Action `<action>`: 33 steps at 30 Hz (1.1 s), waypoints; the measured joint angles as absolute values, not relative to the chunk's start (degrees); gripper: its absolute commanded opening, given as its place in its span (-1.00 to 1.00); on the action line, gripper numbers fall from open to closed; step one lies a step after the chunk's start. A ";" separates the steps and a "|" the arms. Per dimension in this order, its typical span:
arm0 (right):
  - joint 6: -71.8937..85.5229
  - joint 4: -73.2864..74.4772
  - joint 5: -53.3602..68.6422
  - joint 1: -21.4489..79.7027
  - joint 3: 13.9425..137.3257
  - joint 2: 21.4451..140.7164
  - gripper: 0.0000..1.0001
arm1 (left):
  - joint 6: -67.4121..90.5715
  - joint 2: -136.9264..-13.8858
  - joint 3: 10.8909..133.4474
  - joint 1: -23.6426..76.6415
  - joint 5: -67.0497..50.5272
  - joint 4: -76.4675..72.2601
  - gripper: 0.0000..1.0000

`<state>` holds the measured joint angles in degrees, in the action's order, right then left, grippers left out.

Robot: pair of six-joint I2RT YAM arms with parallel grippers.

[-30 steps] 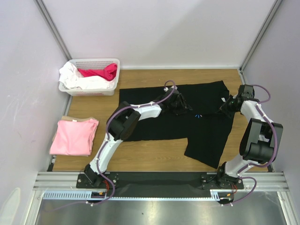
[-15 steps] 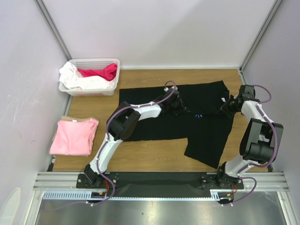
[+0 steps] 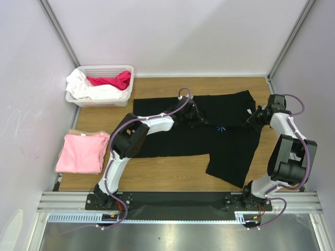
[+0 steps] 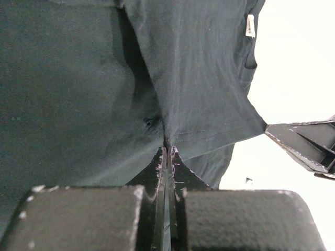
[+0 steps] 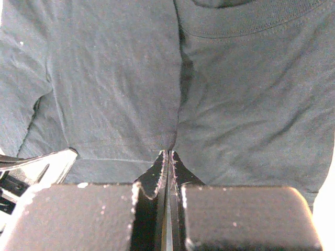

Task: Fold and stack the t-shirts
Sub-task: Fold the tshirt

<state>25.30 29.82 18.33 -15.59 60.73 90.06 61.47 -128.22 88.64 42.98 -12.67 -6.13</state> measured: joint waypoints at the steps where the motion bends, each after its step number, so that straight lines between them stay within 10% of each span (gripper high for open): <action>1: 25.26 29.82 18.31 -15.59 60.73 89.76 -1.00 | 61.47 -128.16 88.51 42.98 -12.86 -6.28 -0.99; 33: 24.80 34.30 17.15 -15.62 55.02 86.83 -1.00 | 61.39 -127.37 86.00 42.87 -18.85 -6.24 -0.99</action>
<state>24.80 34.30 17.15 -15.62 55.02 86.83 61.39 -127.37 86.00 42.87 -18.85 -6.24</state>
